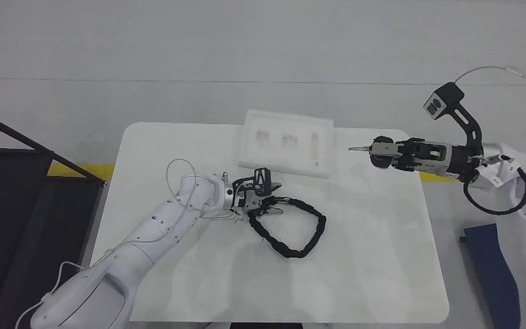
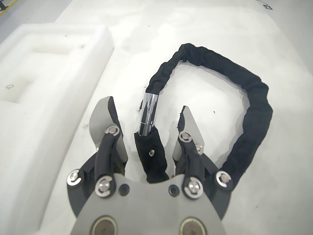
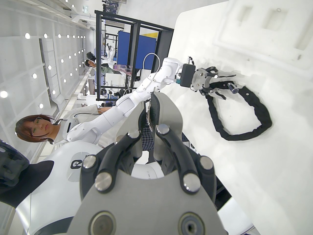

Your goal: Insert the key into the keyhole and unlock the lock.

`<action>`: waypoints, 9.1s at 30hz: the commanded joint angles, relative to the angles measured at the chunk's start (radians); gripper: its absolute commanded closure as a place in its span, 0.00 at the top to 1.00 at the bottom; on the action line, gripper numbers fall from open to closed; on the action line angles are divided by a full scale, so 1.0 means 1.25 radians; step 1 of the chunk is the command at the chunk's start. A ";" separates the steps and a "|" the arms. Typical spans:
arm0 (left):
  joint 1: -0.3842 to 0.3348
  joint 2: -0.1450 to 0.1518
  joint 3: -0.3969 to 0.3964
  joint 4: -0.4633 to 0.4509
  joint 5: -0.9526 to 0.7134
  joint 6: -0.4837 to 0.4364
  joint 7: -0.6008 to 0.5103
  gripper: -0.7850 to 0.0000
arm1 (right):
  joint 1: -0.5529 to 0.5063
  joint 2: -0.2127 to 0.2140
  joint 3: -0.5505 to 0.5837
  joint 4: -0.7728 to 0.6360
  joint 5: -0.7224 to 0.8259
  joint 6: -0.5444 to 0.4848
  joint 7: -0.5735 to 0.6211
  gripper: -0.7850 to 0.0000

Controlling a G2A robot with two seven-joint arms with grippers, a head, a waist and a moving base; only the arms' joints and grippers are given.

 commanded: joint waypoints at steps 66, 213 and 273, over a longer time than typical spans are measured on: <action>-0.037 0.015 -0.028 -0.232 -0.239 -0.113 0.119 0.00 | 0.000 0.000 0.000 0.000 0.000 0.000 0.000 0.00; -0.130 -0.170 -0.007 -0.096 -0.212 -0.065 0.226 0.00 | 0.319 0.282 -0.264 -0.116 -0.048 0.136 0.076 0.00; -0.022 -0.222 -0.088 -0.124 -0.273 -0.023 0.151 0.00 | 0.316 0.306 -0.259 -0.169 -0.107 0.136 0.014 0.00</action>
